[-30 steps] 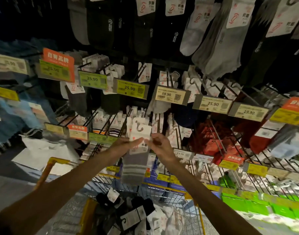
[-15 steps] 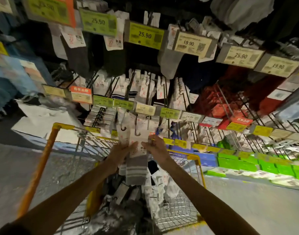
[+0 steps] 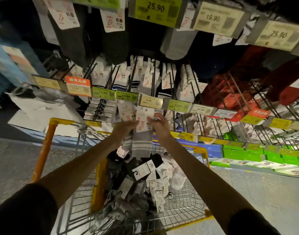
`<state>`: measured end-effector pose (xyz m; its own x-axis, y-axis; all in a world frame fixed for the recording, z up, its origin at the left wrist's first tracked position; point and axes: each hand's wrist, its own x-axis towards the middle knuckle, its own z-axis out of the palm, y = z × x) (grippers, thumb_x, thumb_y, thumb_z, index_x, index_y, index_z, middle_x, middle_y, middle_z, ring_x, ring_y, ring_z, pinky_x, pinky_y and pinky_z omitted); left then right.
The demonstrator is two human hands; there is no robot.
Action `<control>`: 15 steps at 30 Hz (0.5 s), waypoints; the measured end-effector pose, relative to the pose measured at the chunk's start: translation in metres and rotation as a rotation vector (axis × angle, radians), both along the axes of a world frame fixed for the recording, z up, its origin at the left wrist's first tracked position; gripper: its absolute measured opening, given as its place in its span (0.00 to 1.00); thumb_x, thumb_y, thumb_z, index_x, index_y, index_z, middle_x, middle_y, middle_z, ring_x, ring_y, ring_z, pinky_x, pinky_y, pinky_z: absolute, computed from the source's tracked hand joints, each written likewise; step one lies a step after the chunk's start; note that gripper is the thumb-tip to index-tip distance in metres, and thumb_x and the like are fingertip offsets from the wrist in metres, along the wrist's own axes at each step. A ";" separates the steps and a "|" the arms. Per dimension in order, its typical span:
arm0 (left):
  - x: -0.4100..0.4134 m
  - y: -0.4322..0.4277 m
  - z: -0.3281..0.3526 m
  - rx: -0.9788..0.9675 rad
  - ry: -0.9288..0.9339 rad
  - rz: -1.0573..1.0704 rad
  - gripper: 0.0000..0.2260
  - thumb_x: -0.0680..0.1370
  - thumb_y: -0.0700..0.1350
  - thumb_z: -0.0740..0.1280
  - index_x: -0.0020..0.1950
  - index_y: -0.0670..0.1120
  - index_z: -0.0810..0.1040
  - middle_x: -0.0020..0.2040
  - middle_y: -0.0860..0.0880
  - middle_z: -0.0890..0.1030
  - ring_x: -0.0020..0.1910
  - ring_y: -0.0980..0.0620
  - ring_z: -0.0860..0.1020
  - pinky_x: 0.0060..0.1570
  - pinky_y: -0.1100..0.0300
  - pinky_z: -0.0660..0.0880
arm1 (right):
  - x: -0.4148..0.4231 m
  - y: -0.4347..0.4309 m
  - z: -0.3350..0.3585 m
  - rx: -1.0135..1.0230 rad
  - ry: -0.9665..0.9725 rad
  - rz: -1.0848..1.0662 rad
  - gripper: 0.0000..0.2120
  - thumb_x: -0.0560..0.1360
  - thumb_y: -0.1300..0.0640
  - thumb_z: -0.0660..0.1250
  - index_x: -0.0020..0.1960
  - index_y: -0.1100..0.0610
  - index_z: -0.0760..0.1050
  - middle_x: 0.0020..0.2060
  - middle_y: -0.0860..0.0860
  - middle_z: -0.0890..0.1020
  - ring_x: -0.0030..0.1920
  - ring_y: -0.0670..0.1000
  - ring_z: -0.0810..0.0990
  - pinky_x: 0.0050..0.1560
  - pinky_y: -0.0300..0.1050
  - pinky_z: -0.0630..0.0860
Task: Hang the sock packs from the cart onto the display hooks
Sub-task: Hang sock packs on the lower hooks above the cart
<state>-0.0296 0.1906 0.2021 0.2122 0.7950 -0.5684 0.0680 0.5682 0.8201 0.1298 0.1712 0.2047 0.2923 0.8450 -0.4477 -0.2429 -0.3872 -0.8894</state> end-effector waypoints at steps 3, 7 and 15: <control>0.007 0.014 0.001 0.048 0.003 -0.002 0.10 0.76 0.45 0.72 0.54 0.41 0.82 0.43 0.52 0.86 0.47 0.52 0.85 0.44 0.60 0.82 | 0.007 0.013 -0.004 0.043 0.022 -0.047 0.08 0.74 0.69 0.69 0.48 0.59 0.74 0.42 0.54 0.82 0.45 0.54 0.82 0.52 0.55 0.80; 0.015 0.023 0.000 0.072 0.006 0.003 0.09 0.76 0.46 0.73 0.52 0.42 0.83 0.46 0.51 0.86 0.50 0.51 0.84 0.49 0.59 0.80 | 0.015 0.022 -0.009 0.047 0.030 -0.083 0.08 0.74 0.69 0.70 0.42 0.59 0.73 0.39 0.52 0.82 0.43 0.53 0.83 0.53 0.56 0.80; 0.027 0.035 -0.007 0.035 0.033 0.092 0.02 0.75 0.46 0.74 0.44 0.48 0.83 0.39 0.54 0.86 0.46 0.53 0.84 0.44 0.60 0.81 | 0.023 0.034 -0.010 0.084 0.097 -0.026 0.04 0.73 0.70 0.70 0.47 0.68 0.81 0.41 0.55 0.85 0.49 0.60 0.83 0.57 0.60 0.79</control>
